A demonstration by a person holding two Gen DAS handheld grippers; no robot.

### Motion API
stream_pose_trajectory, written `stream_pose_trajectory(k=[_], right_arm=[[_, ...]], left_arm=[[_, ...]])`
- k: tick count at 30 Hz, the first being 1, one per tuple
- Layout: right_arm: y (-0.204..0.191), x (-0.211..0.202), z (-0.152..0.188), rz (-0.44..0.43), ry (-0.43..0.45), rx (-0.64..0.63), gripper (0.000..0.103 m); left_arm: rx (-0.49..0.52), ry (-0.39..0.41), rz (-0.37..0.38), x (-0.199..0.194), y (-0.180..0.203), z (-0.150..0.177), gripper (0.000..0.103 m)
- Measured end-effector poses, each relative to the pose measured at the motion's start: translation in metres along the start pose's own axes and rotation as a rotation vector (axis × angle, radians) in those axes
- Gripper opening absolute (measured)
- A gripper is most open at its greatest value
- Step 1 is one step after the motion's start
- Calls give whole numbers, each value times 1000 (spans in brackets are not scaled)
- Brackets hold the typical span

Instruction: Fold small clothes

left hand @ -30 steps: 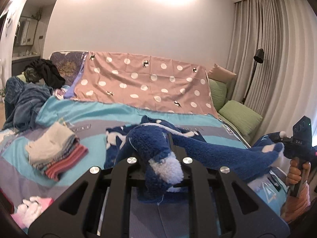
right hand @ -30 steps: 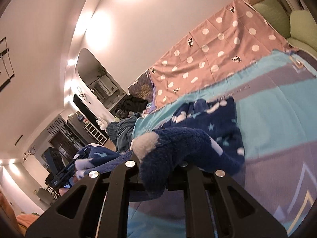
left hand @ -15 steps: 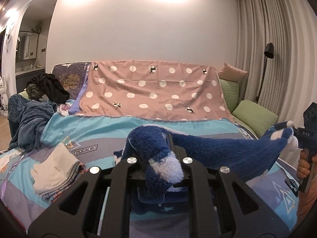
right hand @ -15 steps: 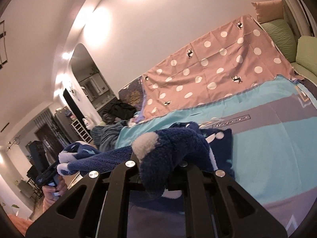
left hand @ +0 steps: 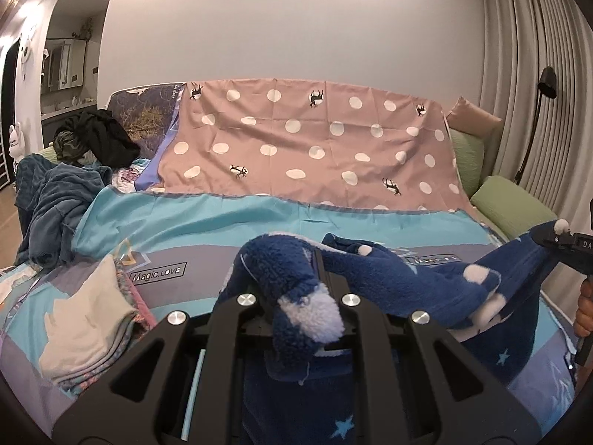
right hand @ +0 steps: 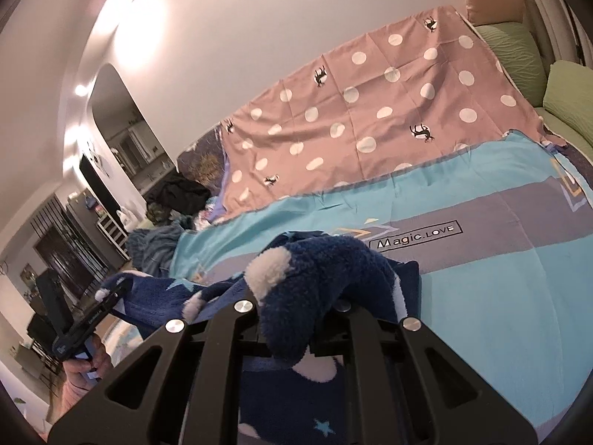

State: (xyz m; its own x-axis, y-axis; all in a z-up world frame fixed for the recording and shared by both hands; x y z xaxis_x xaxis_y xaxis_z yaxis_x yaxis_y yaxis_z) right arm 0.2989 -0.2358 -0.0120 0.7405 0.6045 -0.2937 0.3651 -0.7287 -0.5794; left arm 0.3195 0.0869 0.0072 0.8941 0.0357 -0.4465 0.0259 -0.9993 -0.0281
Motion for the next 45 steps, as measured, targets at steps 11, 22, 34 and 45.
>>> stream_pose_trajectory(k=[11,22,34,45], right_arm=[[45,46,-18,71,-20,3,11],[101,103,-15,135,-66,57,11],[169,164,23,223,-204,100,11],[128,110,6,214,-114,17,40]], left_arm=[[85,-13,-37,64,18,-7,14],[96,-105,-87,138,11,15,15],[115,-324,-104,214,9,64,19],[182,-116,-105,151,25,31,65]])
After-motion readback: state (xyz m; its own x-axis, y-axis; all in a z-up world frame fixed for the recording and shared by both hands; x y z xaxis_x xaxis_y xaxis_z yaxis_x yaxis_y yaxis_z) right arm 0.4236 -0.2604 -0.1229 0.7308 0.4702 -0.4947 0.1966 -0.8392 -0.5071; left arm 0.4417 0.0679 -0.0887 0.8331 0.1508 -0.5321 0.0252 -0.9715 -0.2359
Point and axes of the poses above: each gripper's, at about its wrist camera, not at the fingertips, and x roughly the way its jaws point, y to its right, z to its underside, the point moved 9 cm from there along x, roughly the way its jaws point, and after that the axes turned 14 degrees about -z, right-handed, at the moved point
